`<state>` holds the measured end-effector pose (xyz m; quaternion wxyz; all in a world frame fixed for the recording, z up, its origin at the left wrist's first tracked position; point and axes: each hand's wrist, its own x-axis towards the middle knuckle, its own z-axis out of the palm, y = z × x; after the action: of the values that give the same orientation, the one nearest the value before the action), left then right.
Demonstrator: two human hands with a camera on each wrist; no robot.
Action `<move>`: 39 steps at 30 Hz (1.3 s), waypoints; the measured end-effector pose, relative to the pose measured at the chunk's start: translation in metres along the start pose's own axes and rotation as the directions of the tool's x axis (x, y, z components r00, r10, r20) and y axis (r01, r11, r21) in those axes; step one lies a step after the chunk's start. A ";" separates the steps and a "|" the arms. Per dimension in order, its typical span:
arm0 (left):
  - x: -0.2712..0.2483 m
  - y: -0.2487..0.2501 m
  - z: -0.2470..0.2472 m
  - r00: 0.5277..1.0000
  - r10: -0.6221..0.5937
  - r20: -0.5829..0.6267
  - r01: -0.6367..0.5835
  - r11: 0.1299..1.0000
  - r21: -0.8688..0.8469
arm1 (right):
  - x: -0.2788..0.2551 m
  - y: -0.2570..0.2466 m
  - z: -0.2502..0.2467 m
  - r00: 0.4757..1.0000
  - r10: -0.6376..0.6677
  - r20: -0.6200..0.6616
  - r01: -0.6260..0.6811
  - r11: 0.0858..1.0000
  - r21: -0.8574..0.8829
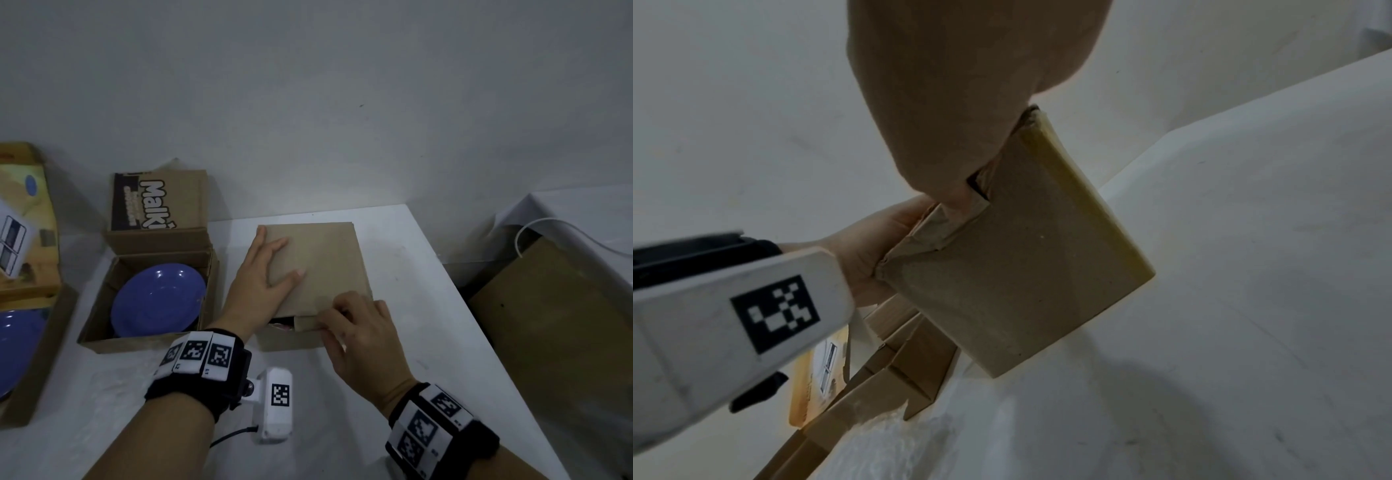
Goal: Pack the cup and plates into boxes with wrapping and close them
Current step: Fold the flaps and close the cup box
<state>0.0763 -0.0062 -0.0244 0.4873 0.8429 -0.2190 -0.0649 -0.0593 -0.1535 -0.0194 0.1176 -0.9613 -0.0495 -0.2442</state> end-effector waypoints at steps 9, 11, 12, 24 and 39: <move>-0.001 0.000 0.000 1.000 -0.001 -0.011 0.001 1.000 -0.001 | 0.010 0.015 0.004 0.965 0.170 0.201 -0.162 0.985 -0.052; -0.001 0.001 0.001 1.000 -0.001 -0.007 0.001 1.000 -0.003 | 0.013 0.009 0.005 0.965 0.173 0.197 -0.170 0.985 -0.032; 0.000 0.000 0.001 1.000 0.000 -0.006 0.000 1.000 -0.005 | 0.015 0.006 0.006 0.966 0.167 0.199 -0.167 0.986 -0.021; 0.005 -0.011 0.004 0.999 0.040 -0.033 -0.043 0.996 -0.073 | 0.026 -0.003 0.013 0.948 0.089 0.305 -0.065 0.994 -0.087; 0.000 -0.008 0.005 0.999 -0.034 -0.040 0.030 0.997 -0.077 | 0.046 0.044 -0.009 0.859 0.078 0.505 -0.075 0.997 -0.027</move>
<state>0.0772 -0.0068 -0.0343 0.5224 0.8282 -0.1928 -0.0638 -0.0160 -0.1969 0.0013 0.1069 -0.9933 -0.0397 0.0210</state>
